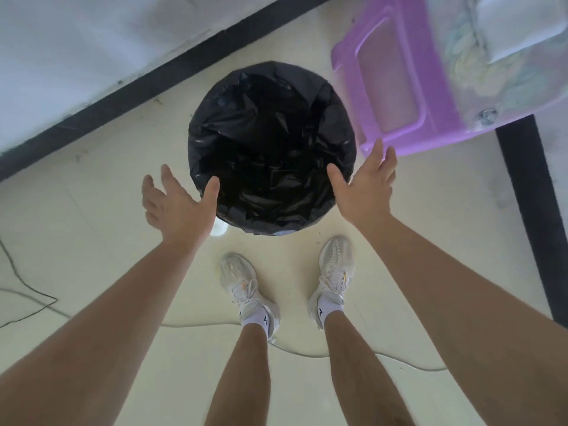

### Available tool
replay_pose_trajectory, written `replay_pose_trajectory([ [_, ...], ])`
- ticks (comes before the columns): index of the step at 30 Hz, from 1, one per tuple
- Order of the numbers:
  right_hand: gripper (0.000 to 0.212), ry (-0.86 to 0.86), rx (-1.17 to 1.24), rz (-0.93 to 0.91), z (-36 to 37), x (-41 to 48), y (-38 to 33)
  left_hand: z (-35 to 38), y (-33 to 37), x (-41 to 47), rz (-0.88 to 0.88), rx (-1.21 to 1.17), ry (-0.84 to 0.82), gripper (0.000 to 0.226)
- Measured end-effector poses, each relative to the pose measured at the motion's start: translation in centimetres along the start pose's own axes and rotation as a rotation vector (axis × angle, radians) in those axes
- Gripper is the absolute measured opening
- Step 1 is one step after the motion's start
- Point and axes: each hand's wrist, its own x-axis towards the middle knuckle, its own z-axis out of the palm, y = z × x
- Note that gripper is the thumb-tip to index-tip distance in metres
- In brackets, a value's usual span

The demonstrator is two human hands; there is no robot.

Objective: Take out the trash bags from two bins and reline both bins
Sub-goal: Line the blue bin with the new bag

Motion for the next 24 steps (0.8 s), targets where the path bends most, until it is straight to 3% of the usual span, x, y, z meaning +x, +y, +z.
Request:
replay_pose_trajectory([
  [5, 0.057, 0.199, -0.214, -0.467, -12.8, -2.5, -4.7, -10.1, 7.5, -5.2, 0.634, 0.324, 0.108, 0.06],
  [10, 0.058, 0.488, -0.441, -0.682, -33.6, -5.5, -11.3, -25.6, 22.2, -12.1, 1.074, 0.456, 0.329, 0.063],
  [14, 0.064, 0.717, -0.496, -0.646, -52.0, -12.6, -16.0, -40.9, 33.5, -22.2, 1.272, 0.406, 0.534, 0.068],
  [18, 0.064, 0.904, -0.547, -0.574, -65.9, -22.8, -17.5, -52.7, 39.4, -32.9, 1.497, 0.333, 0.74, 0.065],
  [21, 0.064, 1.025, -0.584, -0.437, -72.9, -32.8, -16.3, -58.5, 42.0, -40.4, 1.641, 0.233, 0.813, 0.063],
  [24, 0.062, 1.151, -0.622, -0.235, -76.4, -43.3, -12.7, -59.9, 43.4, -47.9, 1.818, 0.074, 0.754, 0.06],
])
